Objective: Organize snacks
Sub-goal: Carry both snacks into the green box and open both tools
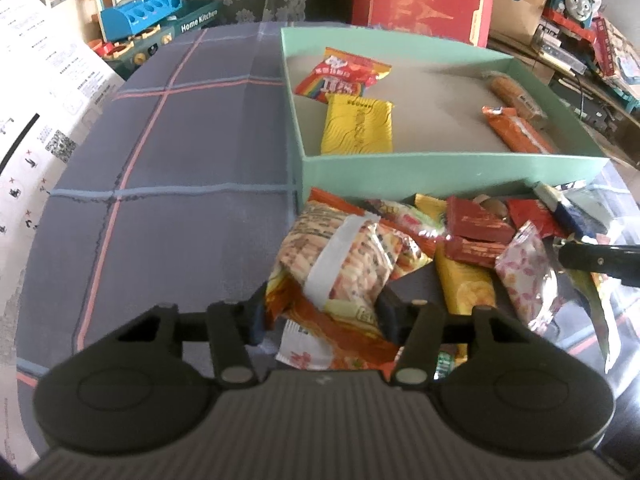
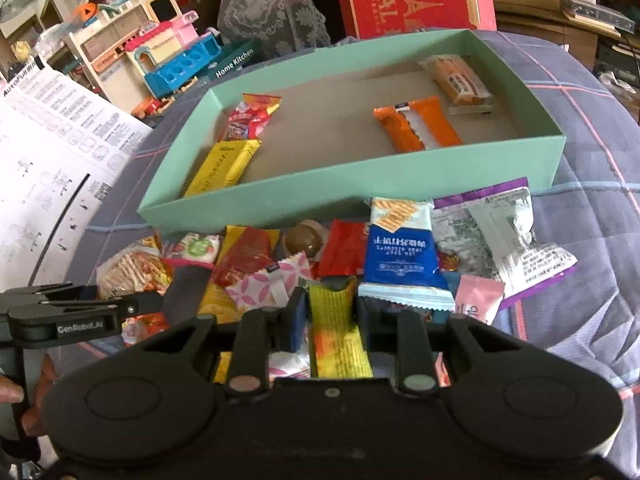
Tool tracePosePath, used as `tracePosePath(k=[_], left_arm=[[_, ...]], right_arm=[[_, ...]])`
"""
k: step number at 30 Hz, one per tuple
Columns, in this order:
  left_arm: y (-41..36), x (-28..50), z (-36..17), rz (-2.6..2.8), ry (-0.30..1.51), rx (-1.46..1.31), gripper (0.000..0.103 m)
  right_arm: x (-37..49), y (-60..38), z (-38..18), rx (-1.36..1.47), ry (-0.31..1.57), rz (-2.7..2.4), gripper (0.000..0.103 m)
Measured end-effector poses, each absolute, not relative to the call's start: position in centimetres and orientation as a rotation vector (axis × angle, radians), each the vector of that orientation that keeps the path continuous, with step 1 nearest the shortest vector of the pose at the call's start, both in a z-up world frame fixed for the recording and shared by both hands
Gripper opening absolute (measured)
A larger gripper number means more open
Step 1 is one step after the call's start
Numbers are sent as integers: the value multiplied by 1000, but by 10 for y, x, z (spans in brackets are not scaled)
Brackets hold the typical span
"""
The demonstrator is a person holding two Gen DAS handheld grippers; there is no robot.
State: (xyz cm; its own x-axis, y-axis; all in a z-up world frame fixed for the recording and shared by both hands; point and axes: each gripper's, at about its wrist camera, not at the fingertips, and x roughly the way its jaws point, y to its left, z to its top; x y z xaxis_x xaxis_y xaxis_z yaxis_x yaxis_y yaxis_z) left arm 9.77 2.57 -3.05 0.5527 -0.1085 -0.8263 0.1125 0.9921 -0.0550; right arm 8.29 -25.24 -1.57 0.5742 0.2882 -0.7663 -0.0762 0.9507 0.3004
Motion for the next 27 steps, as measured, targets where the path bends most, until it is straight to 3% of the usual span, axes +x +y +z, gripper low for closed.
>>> tracePosePath(k=[14, 27], left_arm=[[17, 83, 14, -173, 881, -10, 50], [-6, 132, 41, -180, 807, 6, 50]], right_arm=[[70, -261, 4, 315, 887, 273, 25], [107, -301, 43, 343, 756, 183, 25]])
